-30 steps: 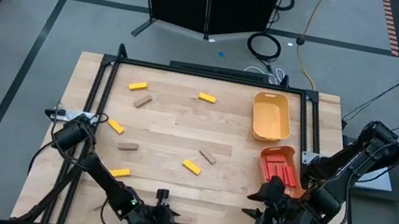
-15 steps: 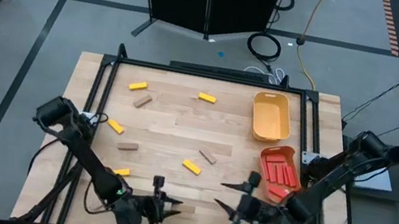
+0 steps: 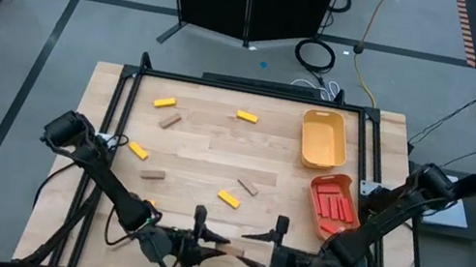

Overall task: Sort blocks
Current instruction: Put the brown block into the blue bin

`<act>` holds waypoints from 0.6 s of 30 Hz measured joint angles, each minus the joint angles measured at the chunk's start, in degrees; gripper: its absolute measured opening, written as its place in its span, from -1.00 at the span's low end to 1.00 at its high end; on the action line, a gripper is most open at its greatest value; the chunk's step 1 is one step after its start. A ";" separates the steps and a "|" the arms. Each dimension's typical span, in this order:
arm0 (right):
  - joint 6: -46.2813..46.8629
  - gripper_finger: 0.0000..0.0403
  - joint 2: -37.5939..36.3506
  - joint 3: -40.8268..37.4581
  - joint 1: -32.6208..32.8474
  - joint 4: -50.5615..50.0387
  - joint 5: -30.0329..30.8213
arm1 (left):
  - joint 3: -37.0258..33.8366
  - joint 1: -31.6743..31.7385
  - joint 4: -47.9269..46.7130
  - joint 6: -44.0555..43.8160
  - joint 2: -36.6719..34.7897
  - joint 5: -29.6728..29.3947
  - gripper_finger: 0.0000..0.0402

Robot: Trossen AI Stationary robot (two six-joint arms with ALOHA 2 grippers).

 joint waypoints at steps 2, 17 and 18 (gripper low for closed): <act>-4.25 0.09 1.38 0.00 1.19 4.42 0.96 | 0.00 0.76 0.19 2.86 0.00 0.35 -0.51; -15.82 0.07 3.19 -0.02 -0.03 15.74 -0.68 | -12.92 3.79 17.42 3.84 -8.04 11.69 -0.51; -16.56 0.07 3.20 -0.02 -0.55 16.47 -1.43 | -13.19 4.06 17.96 3.70 -8.02 11.73 -0.51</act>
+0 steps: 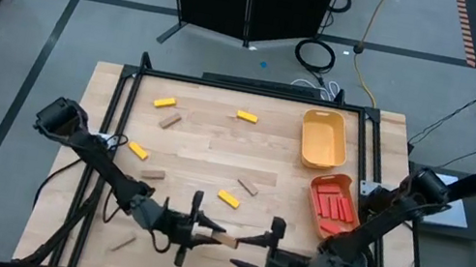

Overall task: Sort blocks
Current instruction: Put the brown block into the blue bin

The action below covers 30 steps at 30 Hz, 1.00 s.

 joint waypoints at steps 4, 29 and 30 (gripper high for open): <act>-1.76 0.07 -0.01 0.00 -1.40 1.41 -0.48 | -0.18 0.16 0.92 -0.02 0.00 0.14 -0.51; -1.53 0.07 -0.01 0.00 -5.56 -1.39 -3.40 | -0.21 0.55 9.22 7.08 -0.02 1.88 -0.51; -1.58 0.07 -0.01 0.00 -5.65 -1.35 -3.53 | -0.21 0.63 9.15 7.08 -0.02 1.78 -0.51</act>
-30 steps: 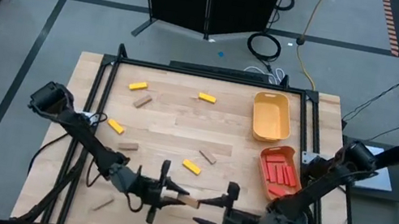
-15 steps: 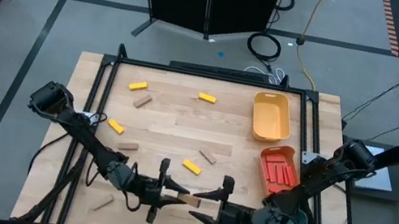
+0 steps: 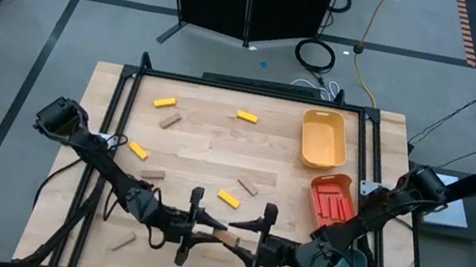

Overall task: Sort blocks
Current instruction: Put the brown block into the blue bin

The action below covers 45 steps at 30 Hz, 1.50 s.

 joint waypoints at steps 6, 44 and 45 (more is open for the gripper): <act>2.09 0.07 -0.03 0.00 -1.21 1.08 -6.80 | 0.02 1.40 0.27 -0.07 0.00 0.95 -0.51; 6.80 -0.60 -6.94 -0.04 -2.25 -12.45 11.92 | -1.04 0.73 -25.72 -1.49 -13.19 -27.03 0.26; 10.43 -0.60 -8.58 -0.04 -2.36 -16.82 12.23 | -1.81 1.34 -30.62 -4.01 -14.87 -27.16 0.27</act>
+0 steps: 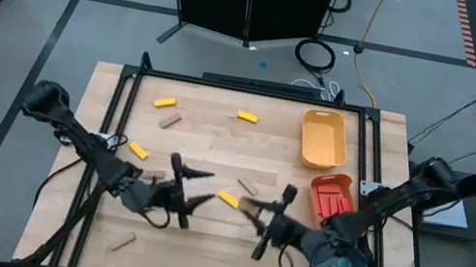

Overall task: Sort blocks
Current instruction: Put the brown block into the blue bin

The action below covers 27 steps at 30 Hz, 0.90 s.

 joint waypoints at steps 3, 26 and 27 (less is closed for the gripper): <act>16.23 -0.59 -5.45 0.00 -0.37 -15.53 -2.04 | -4.28 3.73 -10.51 -7.02 -5.31 1.69 0.26; 104.76 -0.57 -7.88 0.00 3.15 -73.10 -75.34 | -20.11 27.83 13.35 -10.54 -2.81 47.60 0.26; 105.28 -0.57 -7.12 0.00 3.62 -73.71 -75.91 | -20.11 27.83 12.68 -10.55 -2.81 47.61 0.26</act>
